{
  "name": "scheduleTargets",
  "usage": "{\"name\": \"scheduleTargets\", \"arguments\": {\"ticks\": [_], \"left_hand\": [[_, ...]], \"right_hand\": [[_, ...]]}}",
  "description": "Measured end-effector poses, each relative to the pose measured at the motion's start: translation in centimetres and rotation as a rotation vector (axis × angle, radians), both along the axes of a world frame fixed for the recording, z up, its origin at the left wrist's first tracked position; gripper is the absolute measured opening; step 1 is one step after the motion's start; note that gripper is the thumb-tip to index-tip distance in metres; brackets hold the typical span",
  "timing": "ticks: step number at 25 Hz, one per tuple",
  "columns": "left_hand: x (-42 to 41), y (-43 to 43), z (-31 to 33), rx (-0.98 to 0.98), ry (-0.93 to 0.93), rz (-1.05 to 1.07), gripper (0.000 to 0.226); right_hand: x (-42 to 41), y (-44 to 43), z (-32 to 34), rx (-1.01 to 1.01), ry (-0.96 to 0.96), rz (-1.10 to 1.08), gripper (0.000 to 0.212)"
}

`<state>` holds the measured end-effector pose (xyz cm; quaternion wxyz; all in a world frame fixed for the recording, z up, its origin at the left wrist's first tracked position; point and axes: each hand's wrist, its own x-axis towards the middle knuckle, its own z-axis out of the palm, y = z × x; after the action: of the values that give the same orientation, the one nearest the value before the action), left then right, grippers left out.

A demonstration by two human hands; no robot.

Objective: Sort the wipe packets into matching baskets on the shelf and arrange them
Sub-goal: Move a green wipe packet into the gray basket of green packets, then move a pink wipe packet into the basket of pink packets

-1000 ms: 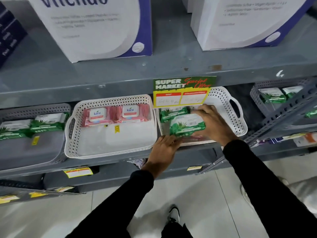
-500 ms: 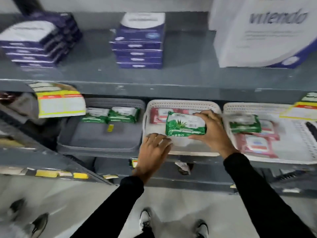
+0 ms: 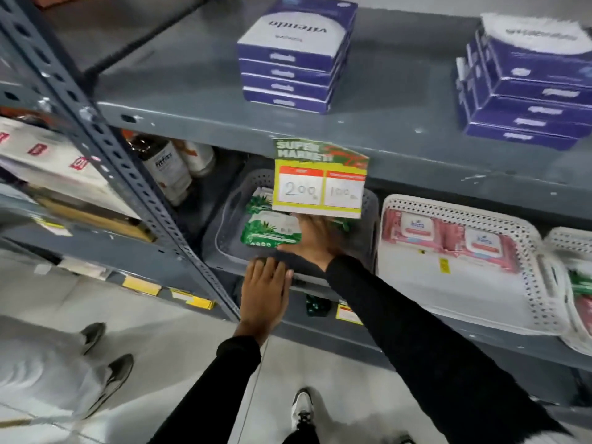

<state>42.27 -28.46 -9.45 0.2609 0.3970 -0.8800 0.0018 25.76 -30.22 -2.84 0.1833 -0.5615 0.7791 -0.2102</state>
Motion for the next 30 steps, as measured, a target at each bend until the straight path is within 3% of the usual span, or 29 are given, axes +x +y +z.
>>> {"name": "scheduleTargets", "arguments": {"ticks": [7,11,15,21,26,30], "left_hand": [[0.1,-0.1,0.9,0.089,-0.031,-0.044,0.033],[-1.3,0.6,2.4,0.128,0.003,-0.060,0.031],[-7.6,4.0,5.3,0.117,0.023,-0.255,0.031],[-18.9,12.5,6.4,0.083,0.057,-0.590,0.024],[-26.2,20.6,4.2,0.030,-0.042,-0.696,0.031],[-29.8,24.5,3.2,0.059,-0.148,-0.661,0.034]], "right_hand": [[3.1,-3.5,-2.4,0.064,0.114,0.096,0.080],[0.1,0.1,-1.1,0.007,0.037,0.054,0.079],[-7.1,8.0,0.7,-0.197,0.049,-0.136,0.059],[-20.3,23.5,2.9,-0.258,0.097,-0.460,0.054],[-30.8,38.1,2.1,-0.041,-0.007,-0.679,0.067],[-36.0,45.0,1.0,0.148,0.028,-0.573,0.082]]}}
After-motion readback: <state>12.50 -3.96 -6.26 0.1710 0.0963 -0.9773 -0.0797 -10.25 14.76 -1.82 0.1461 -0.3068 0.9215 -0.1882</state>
